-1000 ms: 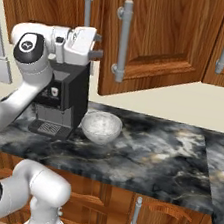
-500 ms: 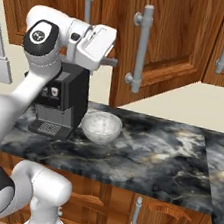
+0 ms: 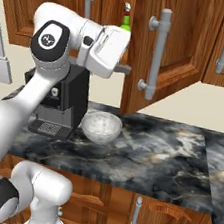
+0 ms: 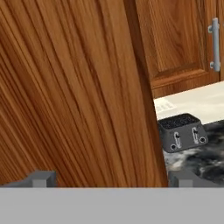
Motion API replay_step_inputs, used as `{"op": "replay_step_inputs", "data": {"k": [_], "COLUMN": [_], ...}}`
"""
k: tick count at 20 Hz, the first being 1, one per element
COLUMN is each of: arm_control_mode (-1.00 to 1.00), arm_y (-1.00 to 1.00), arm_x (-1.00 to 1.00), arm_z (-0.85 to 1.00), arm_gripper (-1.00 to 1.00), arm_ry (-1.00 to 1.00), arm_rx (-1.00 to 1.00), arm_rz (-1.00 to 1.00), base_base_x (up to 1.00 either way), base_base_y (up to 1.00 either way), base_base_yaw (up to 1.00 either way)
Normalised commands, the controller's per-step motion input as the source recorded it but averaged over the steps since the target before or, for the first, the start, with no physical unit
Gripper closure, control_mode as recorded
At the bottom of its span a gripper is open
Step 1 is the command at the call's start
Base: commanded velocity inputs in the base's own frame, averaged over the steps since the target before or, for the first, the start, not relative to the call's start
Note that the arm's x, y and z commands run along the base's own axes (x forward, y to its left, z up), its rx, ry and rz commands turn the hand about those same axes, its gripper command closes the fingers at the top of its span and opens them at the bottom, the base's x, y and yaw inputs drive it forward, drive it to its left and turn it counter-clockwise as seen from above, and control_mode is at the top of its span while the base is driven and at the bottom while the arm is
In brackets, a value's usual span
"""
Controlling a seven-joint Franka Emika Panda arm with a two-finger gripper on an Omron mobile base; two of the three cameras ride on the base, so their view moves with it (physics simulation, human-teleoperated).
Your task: Open the cabinet. Pick the apple and peach from the cabinet and place them into the bowl. Then close the cabinet.
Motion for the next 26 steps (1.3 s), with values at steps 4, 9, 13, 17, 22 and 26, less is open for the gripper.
{"op": "replay_step_inputs", "data": {"k": [4,9,13,17,22,26], "arm_control_mode": [-1.0,-1.0,-1.0,-1.0,-1.0,-1.0], "arm_y": [-0.55,-0.69,-0.14,0.93,1.0,0.97], "arm_x": [0.02,0.04,-0.01,-0.3,-0.25,-0.09], "arm_z": [-0.11,-0.1,-0.16,-0.17,-0.17,-0.02], "arm_gripper": [-1.0,-1.0,-1.0,-1.0,-1.0,-1.0], "arm_ry": [-0.06,-0.11,-0.04,0.0,0.0,0.05], "arm_rx": [0.0,0.0,-0.01,-0.18,-0.27,-0.18], "arm_rz": [0.07,0.07,0.06,0.13,0.25,0.3], "base_base_x": [0.0,0.0,0.0,0.0,0.0,0.0], "base_base_y": [0.0,0.0,0.0,0.0,0.0,0.0], "base_base_yaw": [0.0,0.0,0.0,0.0,0.0,0.0]}}
